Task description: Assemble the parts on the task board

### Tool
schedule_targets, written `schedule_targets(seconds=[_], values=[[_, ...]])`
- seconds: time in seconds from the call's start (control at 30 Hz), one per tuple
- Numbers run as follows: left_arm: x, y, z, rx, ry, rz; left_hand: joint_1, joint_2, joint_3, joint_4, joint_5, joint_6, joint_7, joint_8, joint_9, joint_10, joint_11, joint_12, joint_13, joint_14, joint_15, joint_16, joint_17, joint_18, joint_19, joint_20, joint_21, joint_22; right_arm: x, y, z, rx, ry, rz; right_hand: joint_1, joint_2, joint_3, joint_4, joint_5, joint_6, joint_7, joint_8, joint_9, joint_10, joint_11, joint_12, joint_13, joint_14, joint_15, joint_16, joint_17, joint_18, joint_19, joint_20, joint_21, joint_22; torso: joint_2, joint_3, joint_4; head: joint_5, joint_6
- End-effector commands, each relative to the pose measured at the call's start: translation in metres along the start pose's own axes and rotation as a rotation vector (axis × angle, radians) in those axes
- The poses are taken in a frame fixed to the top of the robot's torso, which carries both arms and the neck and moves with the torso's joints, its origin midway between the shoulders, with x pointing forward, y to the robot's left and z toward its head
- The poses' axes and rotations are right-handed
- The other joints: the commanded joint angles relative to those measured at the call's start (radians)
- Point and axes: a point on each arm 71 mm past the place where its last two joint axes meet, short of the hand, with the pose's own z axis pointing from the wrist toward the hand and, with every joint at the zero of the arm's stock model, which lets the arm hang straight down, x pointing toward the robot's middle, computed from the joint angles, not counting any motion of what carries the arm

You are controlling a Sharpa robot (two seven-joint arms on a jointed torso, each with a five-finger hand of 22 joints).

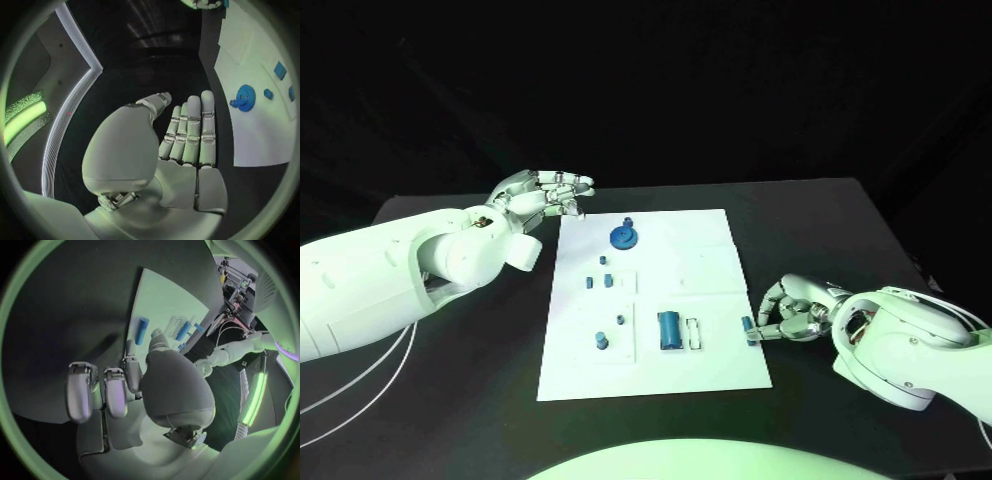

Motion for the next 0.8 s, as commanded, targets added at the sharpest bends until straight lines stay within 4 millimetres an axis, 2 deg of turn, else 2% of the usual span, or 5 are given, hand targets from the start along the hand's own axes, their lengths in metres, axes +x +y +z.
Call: schedule_targets(seconds=[0.03,0.6,0.63,0.73,0.8], values=[[0.002,-0.001,0.000,0.007,0.016,-0.009,0.000,0.013,0.000,0.003,0.001,-0.006,0.009,0.004,0.001,-0.008,-0.001,0.002,-0.001,-0.005,0.000,-0.001,-0.001,0.014,0.002,0.007,-0.003,-0.001,0.005,0.002,0.001,-0.004,0.010,-0.053,0.008,0.000,-0.007,0.002,-0.003,0.007,0.000,0.002,0.002,0.001,-0.007,-0.003,0.002,0.083,-0.001,-0.003,0.157,-0.004,0.065,0.002,-0.002,0.229,0.001,0.0002,0.0016,0.000,-0.001],[0.000,0.000,-0.001,0.000,0.014,-0.009,0.000,0.014,0.000,0.005,0.001,-0.006,0.009,0.005,0.002,-0.009,-0.001,0.004,-0.001,-0.005,0.001,-0.001,-0.001,0.014,0.003,0.007,-0.005,-0.002,0.014,0.009,0.009,-0.016,0.014,-0.071,0.042,0.019,-0.005,-0.002,-0.002,0.022,-0.008,0.001,0.004,0.006,-0.015,0.002,0.006,0.085,-0.008,0.000,0.164,-0.005,0.068,-0.004,0.007,0.231,0.000,-0.0013,0.0011,0.006,-0.006],[0.000,0.000,-0.002,0.000,0.014,-0.009,0.000,0.014,0.000,0.005,0.001,-0.006,0.009,0.005,0.002,-0.009,-0.001,0.004,-0.001,-0.005,0.001,-0.001,-0.001,0.014,0.003,0.007,-0.005,-0.002,0.014,0.009,0.010,-0.015,0.013,-0.077,0.048,0.023,-0.004,-0.001,-0.009,0.024,-0.009,0.000,0.004,0.006,-0.016,0.002,0.006,0.085,-0.009,0.000,0.165,-0.005,0.068,-0.005,0.008,0.231,0.000,-0.0011,0.0010,0.006,-0.007],[0.000,0.000,-0.002,0.000,0.014,-0.009,0.000,0.014,0.000,0.005,0.001,-0.006,0.009,0.005,0.002,-0.009,-0.001,0.004,-0.001,-0.005,0.001,-0.001,-0.001,0.014,0.003,0.007,-0.005,-0.002,0.015,0.010,0.014,-0.014,0.008,-0.096,0.076,0.036,0.008,0.000,-0.079,0.027,-0.010,-0.008,0.004,0.007,-0.017,-0.001,0.006,0.085,-0.011,0.000,0.166,-0.005,0.068,-0.008,0.007,0.231,0.001,-0.0013,0.0016,0.006,-0.008],[0.000,0.000,-0.002,0.000,0.014,-0.009,0.000,0.014,0.000,0.005,0.001,-0.006,0.009,0.005,0.002,-0.009,-0.001,0.004,-0.001,-0.005,0.001,-0.001,-0.001,0.014,0.003,0.007,-0.005,-0.002,0.016,0.011,0.017,-0.012,0.004,-0.110,0.078,0.036,0.009,-0.001,-0.082,0.027,-0.010,-0.008,0.004,0.008,-0.017,0.001,0.007,0.085,-0.011,0.000,0.166,-0.006,0.068,-0.008,0.009,0.231,0.001,-0.0013,0.0016,0.006,-0.009]])
